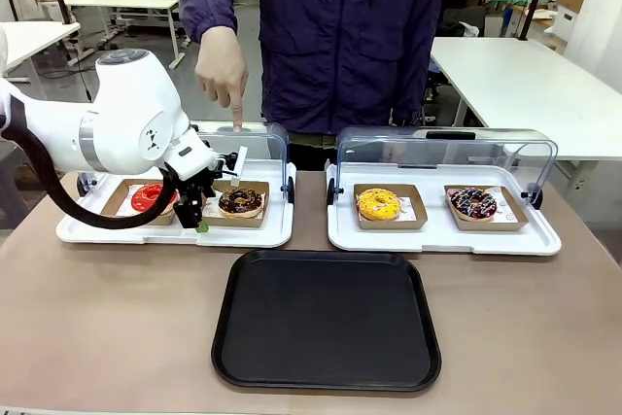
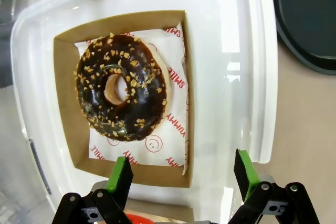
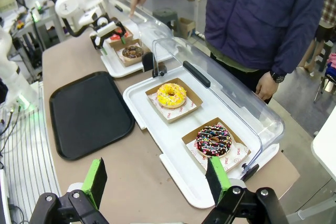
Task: Move the second donut from the left to the tray.
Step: Pick up the Paper togo box containing the Donut indicated by the person and place it on the Handle tray.
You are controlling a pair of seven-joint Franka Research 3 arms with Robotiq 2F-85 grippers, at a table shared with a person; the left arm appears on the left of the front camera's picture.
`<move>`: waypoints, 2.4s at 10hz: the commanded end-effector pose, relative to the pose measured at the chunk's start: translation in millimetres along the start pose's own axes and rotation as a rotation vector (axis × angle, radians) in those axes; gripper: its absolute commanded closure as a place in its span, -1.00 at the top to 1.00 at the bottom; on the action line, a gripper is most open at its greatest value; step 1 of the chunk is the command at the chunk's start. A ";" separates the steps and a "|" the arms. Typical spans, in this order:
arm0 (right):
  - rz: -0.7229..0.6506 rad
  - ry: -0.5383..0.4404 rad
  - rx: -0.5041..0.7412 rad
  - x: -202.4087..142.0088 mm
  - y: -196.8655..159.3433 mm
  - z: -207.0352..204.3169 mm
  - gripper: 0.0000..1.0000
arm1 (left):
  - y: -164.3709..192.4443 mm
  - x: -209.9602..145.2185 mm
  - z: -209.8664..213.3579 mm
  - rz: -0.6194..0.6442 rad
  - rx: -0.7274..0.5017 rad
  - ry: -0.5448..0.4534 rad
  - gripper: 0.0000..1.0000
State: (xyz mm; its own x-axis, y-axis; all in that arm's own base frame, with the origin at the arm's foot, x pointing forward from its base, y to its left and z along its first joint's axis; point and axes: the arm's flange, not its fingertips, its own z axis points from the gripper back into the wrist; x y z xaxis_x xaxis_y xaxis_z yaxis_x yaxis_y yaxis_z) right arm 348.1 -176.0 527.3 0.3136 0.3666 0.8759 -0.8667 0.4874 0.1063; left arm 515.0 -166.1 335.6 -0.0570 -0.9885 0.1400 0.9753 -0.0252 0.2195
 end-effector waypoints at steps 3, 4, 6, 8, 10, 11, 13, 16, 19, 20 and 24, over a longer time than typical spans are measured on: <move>0.026 -0.028 -0.001 1.4 -1.8 -0.9 1.00 | 2.8 -0.8 -8.1 0.017 0.017 0.018 1.00; 0.026 -0.028 -0.001 1.4 -1.8 -0.9 1.00 | 4.1 -1.1 -11.7 0.018 0.013 0.021 1.00; 0.026 -0.028 -0.001 1.4 -1.8 -0.9 1.00 | 5.7 -0.9 -16.7 0.020 0.005 0.026 1.00; 0.026 -0.028 -0.001 1.4 -1.8 -0.9 1.00 | 7.0 -0.2 -18.5 0.028 0.006 0.027 0.39; 0.026 -0.028 -0.001 1.4 -1.8 -0.9 1.00 | 6.3 1.2 -17.3 0.025 -0.013 0.010 -0.77; 0.026 -0.028 -0.001 1.4 -1.8 -0.9 1.00 | 5.8 1.8 -17.0 0.025 -0.019 0.013 -1.00; 0.026 -0.028 -0.001 1.4 -1.8 -0.9 1.00 | 5.3 2.2 -14.9 0.023 -0.033 0.018 -1.00; 0.026 -0.028 -0.001 1.4 -1.8 -0.9 1.00 | 3.3 1.6 -12.2 0.034 -0.047 0.035 -1.00; 0.026 -0.028 -0.001 1.4 -1.8 -0.9 1.00 | 2.8 1.6 -11.6 0.026 -0.055 0.057 -1.00; 0.026 -0.028 -0.001 1.4 -1.8 -0.9 1.00 | 6.8 -0.5 -14.6 0.053 -0.069 0.048 -1.00; 0.026 -0.028 -0.001 1.4 -1.8 -0.9 1.00 | 2.0 0.7 -16.4 0.023 -0.047 0.020 -1.00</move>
State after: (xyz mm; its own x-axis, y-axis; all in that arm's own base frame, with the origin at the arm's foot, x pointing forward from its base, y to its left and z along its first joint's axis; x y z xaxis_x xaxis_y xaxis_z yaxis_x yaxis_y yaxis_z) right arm 347.9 -176.1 527.3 0.3135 0.3665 0.8760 -0.8668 0.4871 0.1064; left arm 521.4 -170.2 320.8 -0.0248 -0.9920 0.1238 0.9861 -0.0039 0.1660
